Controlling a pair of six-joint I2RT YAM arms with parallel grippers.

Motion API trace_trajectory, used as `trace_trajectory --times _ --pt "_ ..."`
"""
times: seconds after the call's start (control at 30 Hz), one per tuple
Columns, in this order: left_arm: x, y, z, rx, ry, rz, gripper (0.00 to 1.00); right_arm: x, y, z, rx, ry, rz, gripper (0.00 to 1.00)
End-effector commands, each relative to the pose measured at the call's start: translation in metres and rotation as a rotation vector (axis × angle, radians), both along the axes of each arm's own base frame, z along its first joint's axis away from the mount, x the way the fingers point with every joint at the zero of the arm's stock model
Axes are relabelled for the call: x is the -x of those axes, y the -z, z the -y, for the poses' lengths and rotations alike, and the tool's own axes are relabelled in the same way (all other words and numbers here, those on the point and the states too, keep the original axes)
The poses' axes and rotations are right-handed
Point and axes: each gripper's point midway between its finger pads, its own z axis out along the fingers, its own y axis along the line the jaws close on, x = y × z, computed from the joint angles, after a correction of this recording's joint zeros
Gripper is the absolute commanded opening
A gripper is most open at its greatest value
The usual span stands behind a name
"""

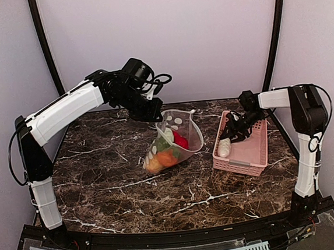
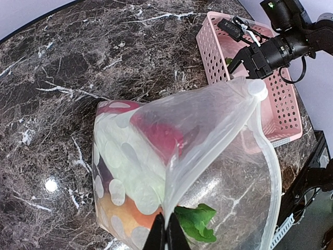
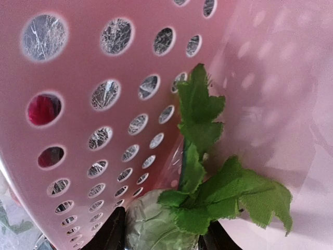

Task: Place the food in the zip-top bag and seal the zipper
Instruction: Pick up the fake vegetable from the bin.

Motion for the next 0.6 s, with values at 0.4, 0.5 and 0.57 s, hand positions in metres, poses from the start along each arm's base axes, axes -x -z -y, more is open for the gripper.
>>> trace_trajectory --times 0.4,0.5,0.57 --pt "0.005 -0.003 0.0 0.02 0.024 0.016 0.01 -0.013 -0.163 0.013 -0.021 -0.035 0.454 0.2" --pt "0.004 -0.003 0.002 0.03 0.023 0.022 0.01 -0.01 -0.206 -0.007 -0.043 -0.094 0.581 0.2" --pt "0.002 -0.008 0.005 0.05 0.023 0.035 0.01 -0.003 -0.225 -0.028 -0.051 -0.143 0.65 0.2"
